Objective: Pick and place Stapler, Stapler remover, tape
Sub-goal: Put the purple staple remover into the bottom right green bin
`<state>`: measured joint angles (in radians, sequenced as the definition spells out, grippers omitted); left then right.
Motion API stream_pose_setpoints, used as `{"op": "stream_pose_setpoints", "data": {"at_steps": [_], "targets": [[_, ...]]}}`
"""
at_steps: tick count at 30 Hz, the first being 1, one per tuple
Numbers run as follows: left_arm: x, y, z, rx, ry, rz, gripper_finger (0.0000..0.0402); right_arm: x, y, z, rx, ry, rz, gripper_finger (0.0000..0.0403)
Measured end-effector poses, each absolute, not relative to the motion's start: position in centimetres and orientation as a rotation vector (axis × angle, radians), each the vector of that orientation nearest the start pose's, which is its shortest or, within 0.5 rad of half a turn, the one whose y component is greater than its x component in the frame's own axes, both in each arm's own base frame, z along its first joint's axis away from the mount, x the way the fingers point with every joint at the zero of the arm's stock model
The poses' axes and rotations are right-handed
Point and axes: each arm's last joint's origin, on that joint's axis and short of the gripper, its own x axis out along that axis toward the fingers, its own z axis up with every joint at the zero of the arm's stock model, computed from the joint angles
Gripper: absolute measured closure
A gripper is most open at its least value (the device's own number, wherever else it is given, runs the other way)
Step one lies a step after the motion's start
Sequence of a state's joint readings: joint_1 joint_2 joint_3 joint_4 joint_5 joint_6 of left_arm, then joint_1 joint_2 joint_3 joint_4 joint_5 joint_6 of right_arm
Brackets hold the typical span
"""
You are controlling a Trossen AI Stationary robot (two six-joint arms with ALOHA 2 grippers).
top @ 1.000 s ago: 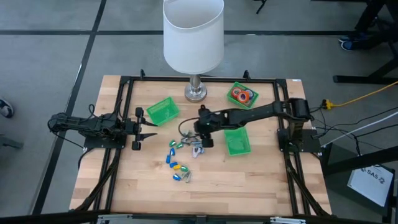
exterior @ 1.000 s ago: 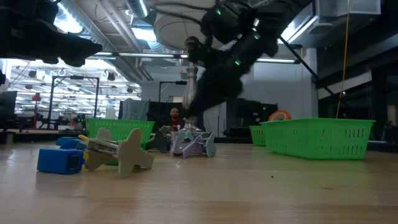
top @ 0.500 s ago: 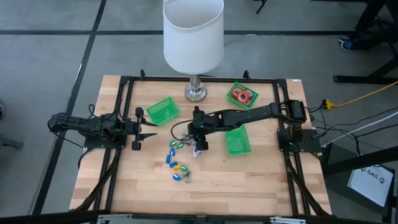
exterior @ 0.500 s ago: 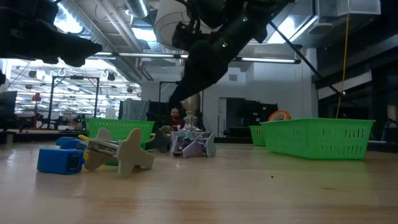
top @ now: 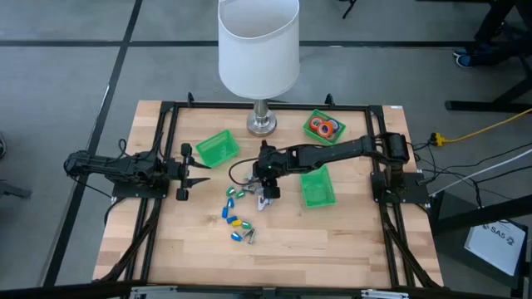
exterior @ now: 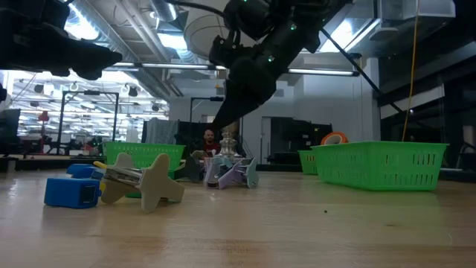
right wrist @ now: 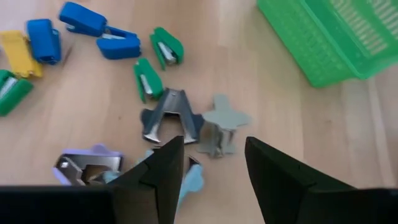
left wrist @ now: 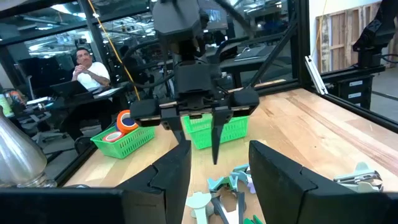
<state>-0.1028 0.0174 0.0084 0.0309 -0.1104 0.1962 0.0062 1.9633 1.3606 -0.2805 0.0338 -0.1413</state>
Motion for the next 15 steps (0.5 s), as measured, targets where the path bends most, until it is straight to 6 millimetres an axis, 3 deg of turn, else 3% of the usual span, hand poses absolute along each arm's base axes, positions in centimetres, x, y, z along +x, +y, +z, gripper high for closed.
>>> {"op": "stream_pose_setpoints", "data": {"at_steps": [15], "targets": [[9.79, -0.69, 16.8, 0.194, -0.021, 0.01, 0.0245, 41.83, -0.34, 18.33, -0.067, 0.882, -0.011, 0.0227]]}}
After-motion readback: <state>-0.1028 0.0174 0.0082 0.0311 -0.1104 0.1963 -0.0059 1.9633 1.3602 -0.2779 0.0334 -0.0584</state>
